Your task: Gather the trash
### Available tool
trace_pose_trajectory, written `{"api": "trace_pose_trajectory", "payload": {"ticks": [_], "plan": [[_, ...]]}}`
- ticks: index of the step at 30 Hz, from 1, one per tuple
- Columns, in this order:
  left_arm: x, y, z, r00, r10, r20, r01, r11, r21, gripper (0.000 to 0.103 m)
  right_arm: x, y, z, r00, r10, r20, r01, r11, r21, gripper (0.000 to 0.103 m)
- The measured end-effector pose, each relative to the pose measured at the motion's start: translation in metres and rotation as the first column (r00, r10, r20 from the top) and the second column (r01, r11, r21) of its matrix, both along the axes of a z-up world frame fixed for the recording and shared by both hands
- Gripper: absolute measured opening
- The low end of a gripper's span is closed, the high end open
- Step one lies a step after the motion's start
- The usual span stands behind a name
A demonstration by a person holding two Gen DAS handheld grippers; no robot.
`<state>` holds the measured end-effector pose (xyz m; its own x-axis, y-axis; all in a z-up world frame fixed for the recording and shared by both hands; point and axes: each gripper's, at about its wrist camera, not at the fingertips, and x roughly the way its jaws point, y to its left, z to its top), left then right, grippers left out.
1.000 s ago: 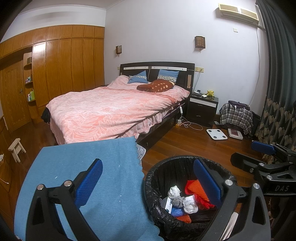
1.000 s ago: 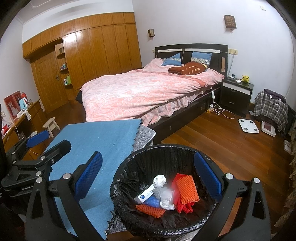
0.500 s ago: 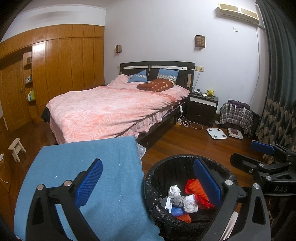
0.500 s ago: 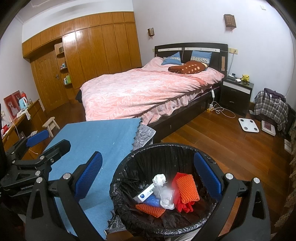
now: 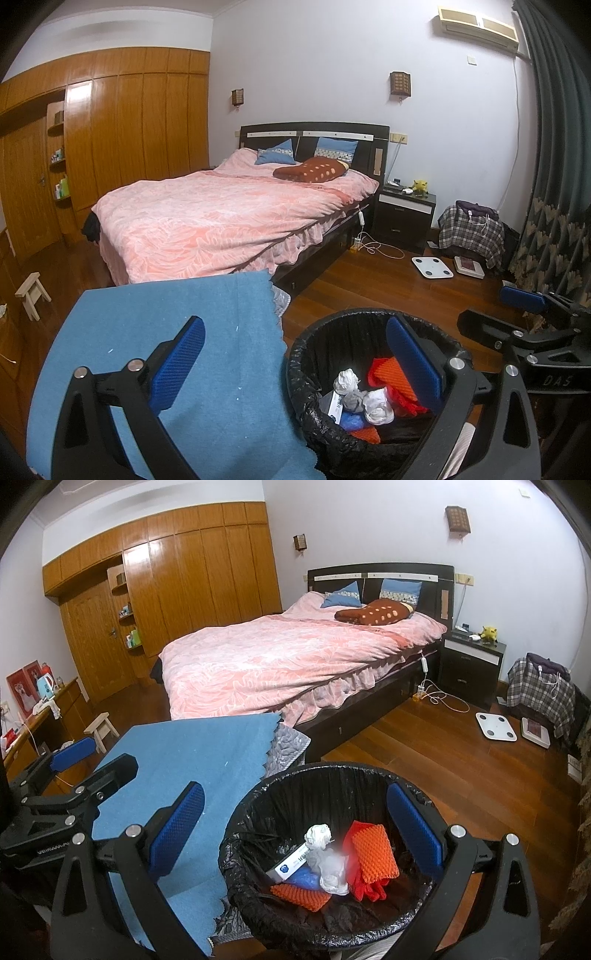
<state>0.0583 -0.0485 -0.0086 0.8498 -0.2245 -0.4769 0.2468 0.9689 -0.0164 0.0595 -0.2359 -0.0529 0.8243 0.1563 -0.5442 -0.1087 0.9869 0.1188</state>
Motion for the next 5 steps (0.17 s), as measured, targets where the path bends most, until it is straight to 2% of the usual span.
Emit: {"api": "trace_pose_trajectory", "payload": {"ticks": [5], "plan": [[-0.0007,0.0002,-0.0017,1.0,0.001,-0.002,-0.001,1.0,-0.001,0.097,-0.0002,0.0006,-0.0015,1.0,0.0,-0.001,0.0,1.0,0.001,0.096]]}}
